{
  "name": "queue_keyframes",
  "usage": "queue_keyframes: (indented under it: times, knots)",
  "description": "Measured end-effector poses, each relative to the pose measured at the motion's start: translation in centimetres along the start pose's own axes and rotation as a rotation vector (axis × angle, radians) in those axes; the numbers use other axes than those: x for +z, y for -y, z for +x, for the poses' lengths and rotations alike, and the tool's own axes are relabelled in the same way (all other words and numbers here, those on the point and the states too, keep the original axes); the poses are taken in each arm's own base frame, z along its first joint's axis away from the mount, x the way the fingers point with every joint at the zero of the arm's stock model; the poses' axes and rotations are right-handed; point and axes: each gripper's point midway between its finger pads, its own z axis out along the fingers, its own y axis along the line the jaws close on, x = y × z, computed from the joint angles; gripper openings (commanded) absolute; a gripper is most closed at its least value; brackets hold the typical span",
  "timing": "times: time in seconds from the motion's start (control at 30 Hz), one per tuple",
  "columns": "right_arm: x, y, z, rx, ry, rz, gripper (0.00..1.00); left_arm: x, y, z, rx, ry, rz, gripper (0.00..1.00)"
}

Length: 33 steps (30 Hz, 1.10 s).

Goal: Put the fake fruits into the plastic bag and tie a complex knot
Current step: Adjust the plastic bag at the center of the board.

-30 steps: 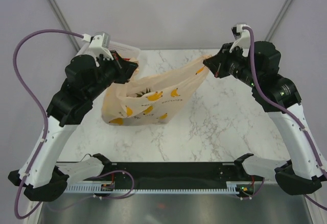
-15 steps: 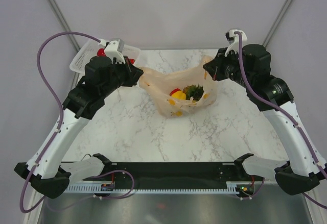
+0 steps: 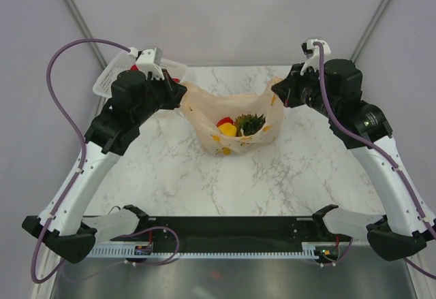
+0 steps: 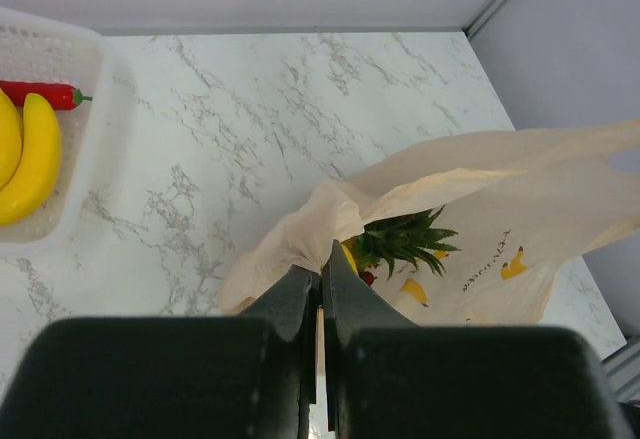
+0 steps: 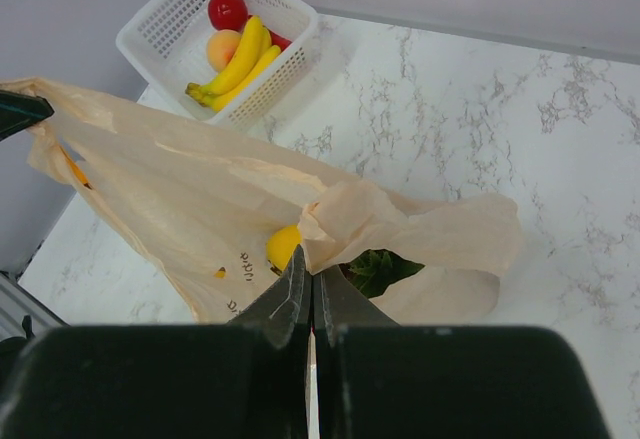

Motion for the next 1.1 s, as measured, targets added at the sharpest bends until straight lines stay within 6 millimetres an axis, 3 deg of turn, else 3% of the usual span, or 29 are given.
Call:
queue_keyframes:
  times: [0.33, 0.6, 0.73, 0.87, 0.9, 1.0, 1.03, 1.1]
  knots:
    - [-0.4, -0.3, -0.7, -0.001, 0.018, -0.006, 0.0, -0.3, -0.5, -0.8, 0.012, 0.02, -0.012, 0.04]
    - [-1.8, -1.4, -3.1, -0.004, 0.071, -0.042, 0.0, -1.2, -0.4, -2.0, 0.021, 0.056, -0.007, 0.06]
    - [-1.7, -1.2, -2.2, -0.002, 0.062, -0.042, 0.0, -2.0, -0.3, -2.7, 0.022, 0.082, -0.006, 0.08]
    - [-0.9, -0.6, 0.2, 0.008, 0.007, -0.034, 0.0, -2.1, -0.4, -2.6, 0.027, 0.083, -0.007, 0.13]
    - [-0.7, -0.5, 0.7, 0.01, -0.006, -0.033, 0.0, -2.1, -0.4, -2.5, 0.029, 0.081, -0.008, 0.16]
    - [-0.5, -0.2, 1.7, 0.015, -0.03, -0.03, 0.0, -2.1, -0.6, -2.6, 0.044, 0.083, -0.015, 0.51]
    - [-0.5, -0.2, 1.9, 0.016, -0.032, -0.031, 0.0, -2.2, -0.6, -2.6, 0.048, 0.085, -0.015, 0.69]
    - [-0.8, -0.3, 2.0, 0.018, -0.03, -0.035, 0.0, -2.5, -0.6, -2.8, 0.069, 0.094, -0.013, 0.8]
